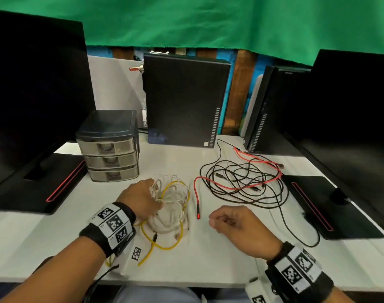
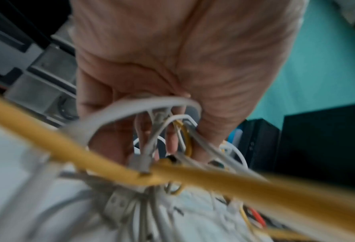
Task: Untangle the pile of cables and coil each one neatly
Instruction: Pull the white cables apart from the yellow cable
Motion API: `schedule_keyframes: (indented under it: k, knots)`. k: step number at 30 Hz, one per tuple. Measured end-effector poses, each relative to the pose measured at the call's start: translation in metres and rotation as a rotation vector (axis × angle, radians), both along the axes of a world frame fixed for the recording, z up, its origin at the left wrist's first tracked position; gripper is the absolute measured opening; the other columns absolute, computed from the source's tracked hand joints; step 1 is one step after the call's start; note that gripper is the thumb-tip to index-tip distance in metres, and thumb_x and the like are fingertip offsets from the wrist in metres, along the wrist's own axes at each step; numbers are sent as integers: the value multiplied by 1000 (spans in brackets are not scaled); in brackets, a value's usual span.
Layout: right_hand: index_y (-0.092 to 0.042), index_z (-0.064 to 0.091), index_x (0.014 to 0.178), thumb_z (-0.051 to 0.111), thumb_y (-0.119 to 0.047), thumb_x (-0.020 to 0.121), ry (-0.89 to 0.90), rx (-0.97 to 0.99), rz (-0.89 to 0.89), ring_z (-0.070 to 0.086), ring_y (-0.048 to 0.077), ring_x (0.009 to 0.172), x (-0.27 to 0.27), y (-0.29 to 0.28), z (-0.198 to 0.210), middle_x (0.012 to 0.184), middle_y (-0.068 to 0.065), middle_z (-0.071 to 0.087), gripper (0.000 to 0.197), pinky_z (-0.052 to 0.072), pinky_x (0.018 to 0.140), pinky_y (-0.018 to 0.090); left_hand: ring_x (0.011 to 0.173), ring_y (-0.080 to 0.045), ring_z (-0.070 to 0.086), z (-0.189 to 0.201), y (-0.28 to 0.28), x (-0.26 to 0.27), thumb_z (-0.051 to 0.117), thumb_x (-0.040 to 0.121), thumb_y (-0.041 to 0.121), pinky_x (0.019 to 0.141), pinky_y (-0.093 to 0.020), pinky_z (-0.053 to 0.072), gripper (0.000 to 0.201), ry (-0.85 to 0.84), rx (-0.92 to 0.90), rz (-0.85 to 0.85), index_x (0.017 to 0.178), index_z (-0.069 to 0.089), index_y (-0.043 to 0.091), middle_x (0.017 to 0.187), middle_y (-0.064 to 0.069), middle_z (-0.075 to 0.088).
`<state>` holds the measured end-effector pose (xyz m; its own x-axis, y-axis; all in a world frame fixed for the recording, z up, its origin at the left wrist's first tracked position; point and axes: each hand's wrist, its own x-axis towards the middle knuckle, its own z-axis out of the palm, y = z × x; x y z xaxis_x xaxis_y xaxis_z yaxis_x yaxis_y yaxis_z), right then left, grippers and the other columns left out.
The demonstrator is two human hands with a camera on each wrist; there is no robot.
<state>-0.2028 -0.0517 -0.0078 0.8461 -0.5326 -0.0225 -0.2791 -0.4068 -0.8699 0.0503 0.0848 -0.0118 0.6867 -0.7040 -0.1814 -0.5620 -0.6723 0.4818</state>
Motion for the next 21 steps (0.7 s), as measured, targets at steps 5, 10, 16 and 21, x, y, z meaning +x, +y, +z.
schedule_keyframes:
  k: [5,10,16,21]
  knots:
    - [-24,76,87,71,-19,92,-82,1,-4,66,24,82,5,3,9,82,-4,73,8,53,78,33,62,-8,63,15,11,14,72,83,-4,60,-22,52,22,323,-363,-14,92,72,15,77,-3,70]
    - [-27,71,106,72,-23,91,-128,44,-75,64,5,87,10,7,16,95,-8,73,15,47,75,16,62,-20,69,40,24,12,67,86,-1,49,-25,55,23,728,-647,-53,107,69,7,90,-21,71]
    - [-36,62,121,75,-30,88,-105,166,-29,66,8,102,14,15,16,113,-9,70,35,53,85,24,73,-30,72,57,22,0,96,56,22,54,-35,58,70,1012,-790,-165,118,67,9,97,-22,70]
    - [-32,66,119,76,-24,88,-118,203,-19,66,6,100,15,24,14,113,-6,71,33,52,82,20,81,-33,74,74,21,-3,100,45,27,64,-41,63,88,1075,-889,-221,125,65,12,106,-23,71]
